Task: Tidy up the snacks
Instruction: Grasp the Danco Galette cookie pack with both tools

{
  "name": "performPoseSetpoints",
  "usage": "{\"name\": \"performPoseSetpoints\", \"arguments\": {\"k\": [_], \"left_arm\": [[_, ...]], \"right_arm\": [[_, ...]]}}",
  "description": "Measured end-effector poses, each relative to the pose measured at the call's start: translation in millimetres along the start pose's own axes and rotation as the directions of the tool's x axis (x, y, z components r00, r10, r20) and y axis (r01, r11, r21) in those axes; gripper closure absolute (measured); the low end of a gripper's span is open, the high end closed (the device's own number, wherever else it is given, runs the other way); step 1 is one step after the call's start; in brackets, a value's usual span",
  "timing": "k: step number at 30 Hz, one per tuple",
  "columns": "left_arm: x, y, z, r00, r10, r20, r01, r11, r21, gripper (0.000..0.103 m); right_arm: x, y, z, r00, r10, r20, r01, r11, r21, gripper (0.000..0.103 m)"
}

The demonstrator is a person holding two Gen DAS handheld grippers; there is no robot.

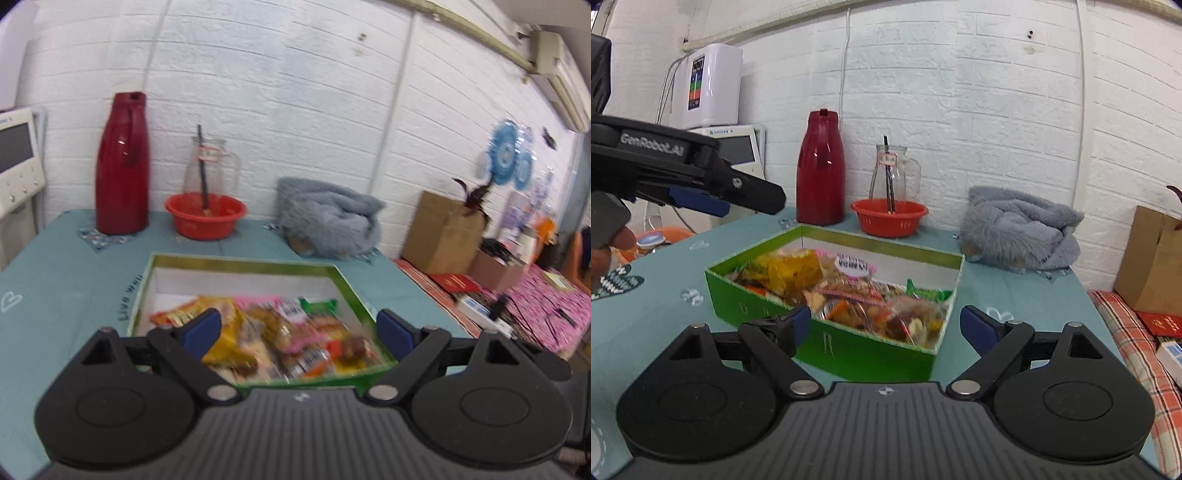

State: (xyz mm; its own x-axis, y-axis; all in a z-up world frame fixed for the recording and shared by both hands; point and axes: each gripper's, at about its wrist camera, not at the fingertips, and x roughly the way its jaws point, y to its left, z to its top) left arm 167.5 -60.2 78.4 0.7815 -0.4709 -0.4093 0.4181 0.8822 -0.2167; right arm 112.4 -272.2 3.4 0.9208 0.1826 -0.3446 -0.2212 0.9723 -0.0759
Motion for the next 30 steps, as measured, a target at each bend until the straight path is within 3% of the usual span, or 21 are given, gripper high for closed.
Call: {"name": "performPoseSetpoints", "arguments": {"k": [4,8,11,17,22,23,25,28,30], "left_arm": [[8,-9,-27,0.992,-0.093,-0.082,0.095,0.995,0.013,0.014],[35,-15,-49,0.97,-0.149,-0.191,0.148,0.989,-0.02,0.014],[52,-22,-63,0.947,-0.191,-0.257,0.185,0.982,-0.046,0.014],[75,-35,-76,0.916,-0.255,-0.311,0.253,0.966,-0.049,0.014],[109,-43,-83,0.889,-0.239,-0.391,0.251,0.968,-0.022,0.014],[107,-44,-83,0.899,-0.241,-0.367,0.257,0.966,-0.006,0.014],[103,-44,-85,0.892,-0.256,-0.372,0.271,0.963,-0.014,0.014],[90,-44,-91,0.867,-0.306,-0.394,0.315,0.948,-0.044,0.018],[77,-44,-95,0.839,-0.366,-0.404,0.367,0.927,-0.079,0.02]], "right_arm": [[-10,-9,-34,0.993,-0.003,-0.121,0.012,0.997,0.076,0.0],[-5,-8,-61,0.977,0.022,-0.212,-0.001,0.995,0.1,0.0],[-7,-7,-65,0.98,0.037,-0.193,-0.011,0.991,0.132,0.0],[-12,-7,-68,0.976,0.115,-0.185,-0.086,0.984,0.155,0.0],[-31,-10,-72,0.98,0.039,-0.195,-0.003,0.983,0.184,0.0],[-36,-10,-73,0.98,0.03,-0.196,0.006,0.983,0.183,0.0],[-44,-11,-75,0.976,0.053,-0.21,-0.011,0.981,0.196,0.0],[-44,-15,-80,0.958,0.162,-0.235,-0.095,0.958,0.272,0.0],[-41,-14,-83,0.962,0.154,-0.226,-0.084,0.954,0.289,0.0]]}}
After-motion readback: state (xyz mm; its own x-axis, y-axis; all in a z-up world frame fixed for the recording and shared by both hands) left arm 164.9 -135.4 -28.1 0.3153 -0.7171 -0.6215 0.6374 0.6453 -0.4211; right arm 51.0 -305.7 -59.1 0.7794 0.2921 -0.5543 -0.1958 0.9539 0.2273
